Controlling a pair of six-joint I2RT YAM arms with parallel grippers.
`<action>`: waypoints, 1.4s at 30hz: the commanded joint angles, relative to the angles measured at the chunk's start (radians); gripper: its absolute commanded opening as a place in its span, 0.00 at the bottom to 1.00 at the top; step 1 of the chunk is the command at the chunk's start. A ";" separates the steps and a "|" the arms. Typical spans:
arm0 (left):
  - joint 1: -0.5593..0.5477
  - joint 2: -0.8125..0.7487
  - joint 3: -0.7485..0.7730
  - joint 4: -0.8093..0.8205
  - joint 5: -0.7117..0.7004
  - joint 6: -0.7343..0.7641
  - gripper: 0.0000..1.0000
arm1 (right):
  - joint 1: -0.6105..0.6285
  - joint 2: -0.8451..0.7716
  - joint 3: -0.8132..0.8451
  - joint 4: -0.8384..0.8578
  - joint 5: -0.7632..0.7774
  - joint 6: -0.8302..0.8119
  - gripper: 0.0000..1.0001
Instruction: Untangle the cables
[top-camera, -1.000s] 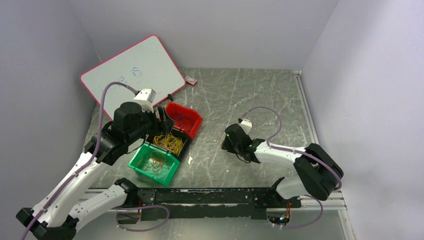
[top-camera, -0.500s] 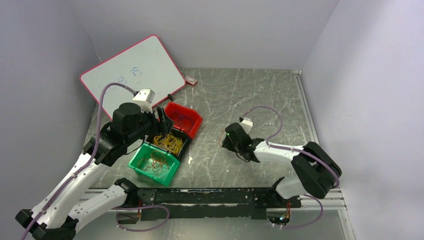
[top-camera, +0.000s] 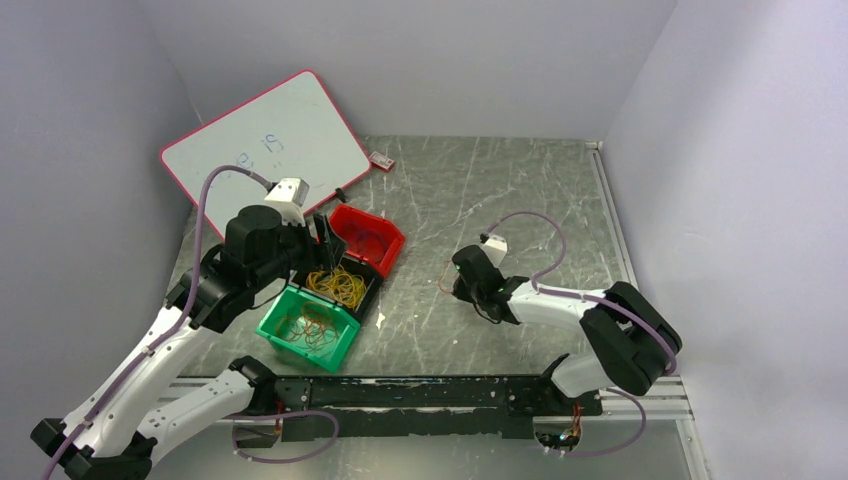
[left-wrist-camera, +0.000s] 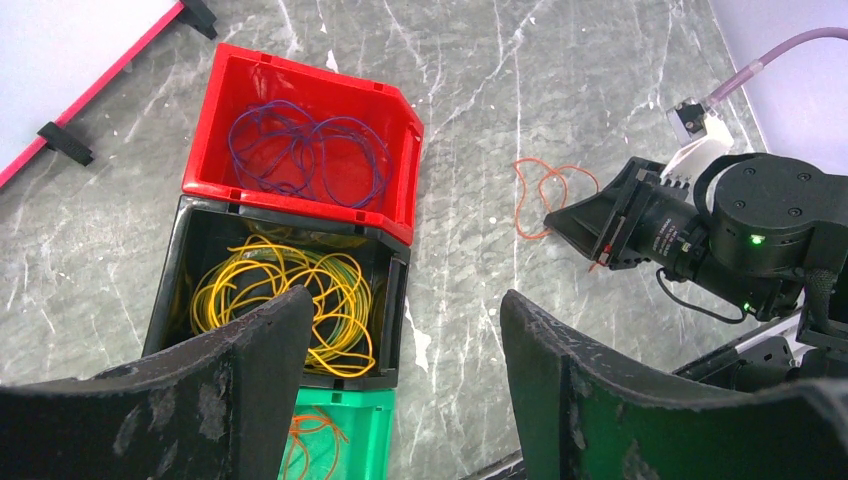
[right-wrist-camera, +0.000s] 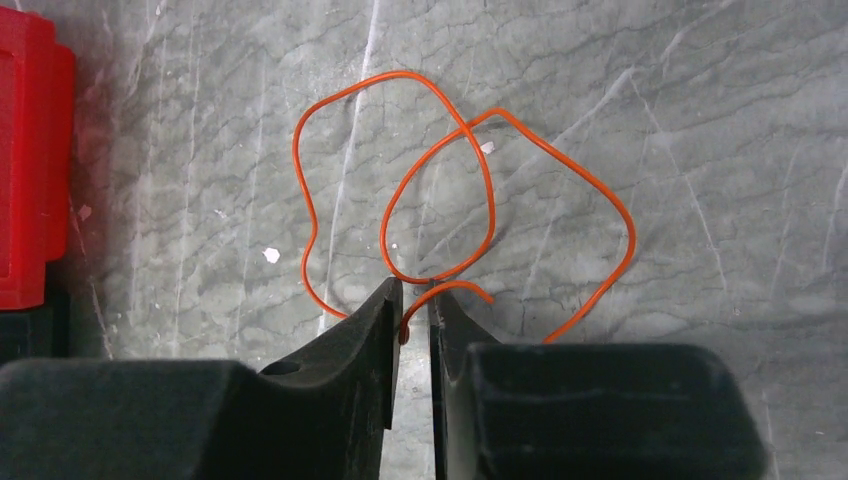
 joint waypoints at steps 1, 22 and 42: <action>-0.005 -0.009 -0.007 0.004 -0.010 0.003 0.74 | -0.005 -0.040 0.000 0.005 0.039 -0.060 0.16; -0.005 0.017 -0.008 0.076 0.054 0.023 0.74 | -0.004 -0.387 0.374 -0.387 0.122 -0.465 0.00; -0.005 0.046 -0.028 0.242 0.194 0.061 0.76 | -0.003 -0.395 0.733 -0.429 -0.233 -0.578 0.00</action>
